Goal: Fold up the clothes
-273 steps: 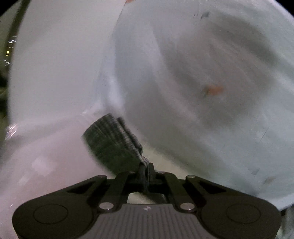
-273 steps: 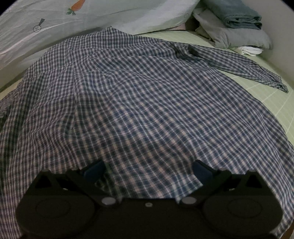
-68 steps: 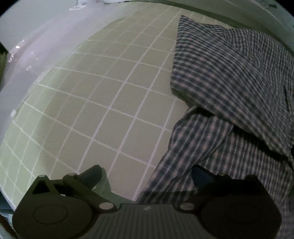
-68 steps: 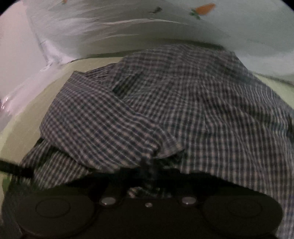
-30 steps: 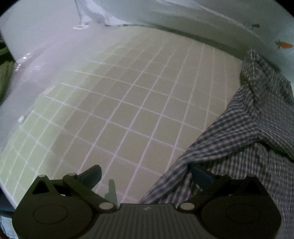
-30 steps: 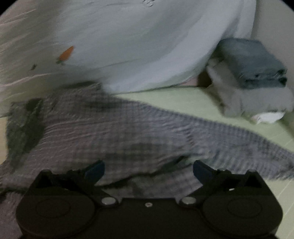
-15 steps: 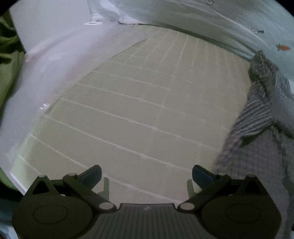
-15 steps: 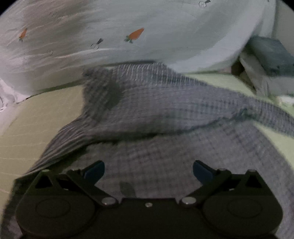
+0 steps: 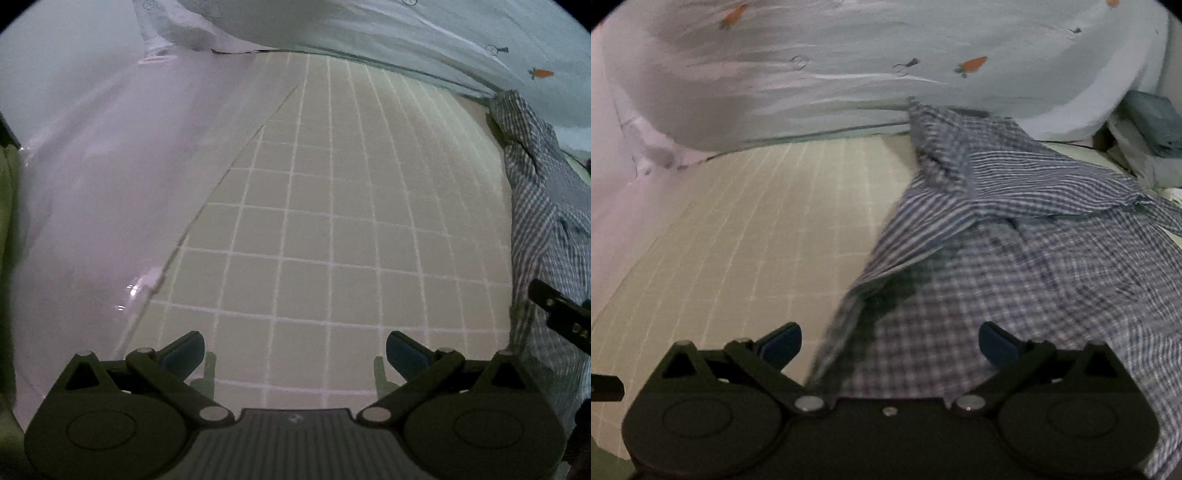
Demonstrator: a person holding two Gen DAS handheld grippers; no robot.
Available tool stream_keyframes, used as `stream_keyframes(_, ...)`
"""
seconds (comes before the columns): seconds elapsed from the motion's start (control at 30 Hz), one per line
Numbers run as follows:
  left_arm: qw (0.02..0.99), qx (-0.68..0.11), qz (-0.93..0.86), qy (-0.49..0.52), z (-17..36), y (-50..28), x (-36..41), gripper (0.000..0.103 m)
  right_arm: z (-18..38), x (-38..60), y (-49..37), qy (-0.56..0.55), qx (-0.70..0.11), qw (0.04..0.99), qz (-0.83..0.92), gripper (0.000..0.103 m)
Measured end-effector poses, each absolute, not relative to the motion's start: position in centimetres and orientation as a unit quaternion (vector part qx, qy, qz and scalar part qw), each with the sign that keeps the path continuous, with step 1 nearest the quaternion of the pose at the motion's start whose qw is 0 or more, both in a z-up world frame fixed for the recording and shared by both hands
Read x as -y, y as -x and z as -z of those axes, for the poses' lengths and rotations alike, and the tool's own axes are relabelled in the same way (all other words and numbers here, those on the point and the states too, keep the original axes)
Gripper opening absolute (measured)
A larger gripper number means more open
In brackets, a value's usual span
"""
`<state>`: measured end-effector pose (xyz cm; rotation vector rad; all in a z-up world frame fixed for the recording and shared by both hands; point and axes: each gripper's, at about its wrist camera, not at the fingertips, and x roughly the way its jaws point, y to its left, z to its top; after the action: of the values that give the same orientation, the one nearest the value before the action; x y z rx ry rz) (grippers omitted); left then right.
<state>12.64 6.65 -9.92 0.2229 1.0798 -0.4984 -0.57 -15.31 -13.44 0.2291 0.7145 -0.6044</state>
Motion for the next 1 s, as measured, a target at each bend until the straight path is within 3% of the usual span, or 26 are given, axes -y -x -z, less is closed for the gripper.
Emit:
stream_keyframes(0.07,0.823,-0.506,0.235,-0.108,10.1,-13.1,-7.2,0.103,14.0,14.5,0.1,-0.113,-0.352,0.881,0.295,0.102)
stream_keyframes(0.17,0.823,-0.505,0.235,-0.108,10.2,-13.8,-7.9,0.103,14.7,13.6,-0.3,-0.120,-0.367,0.876,0.290,0.088)
stream_keyframes(0.2,0.823,-0.506,0.234,-0.107,10.3,-14.0,-8.1,0.103,14.9,13.3,-0.5,-0.123,-0.372,0.875,0.285,0.079)
stream_keyframes(0.33,0.820,-0.511,0.238,-0.101,10.5,-14.5,-8.7,0.103,14.9,13.2,0.0,-0.117,-0.380,0.882,0.251,0.023)
stream_keyframes(0.4,0.817,-0.515,0.242,-0.098,10.5,-14.7,-8.5,0.103,14.6,13.4,0.4,-0.126,-0.378,0.886,0.236,0.004)
stream_keyframes(0.73,0.806,-0.517,0.276,-0.082,10.3,-13.3,-5.0,0.103,10.1,17.7,4.9,-0.141,-0.323,0.903,0.245,0.002)
stream_keyframes(1.0,0.801,-0.517,0.290,-0.081,10.5,-10.1,-0.1,0.103,9.3,26.8,11.2,-0.144,-0.323,0.887,0.297,0.002)
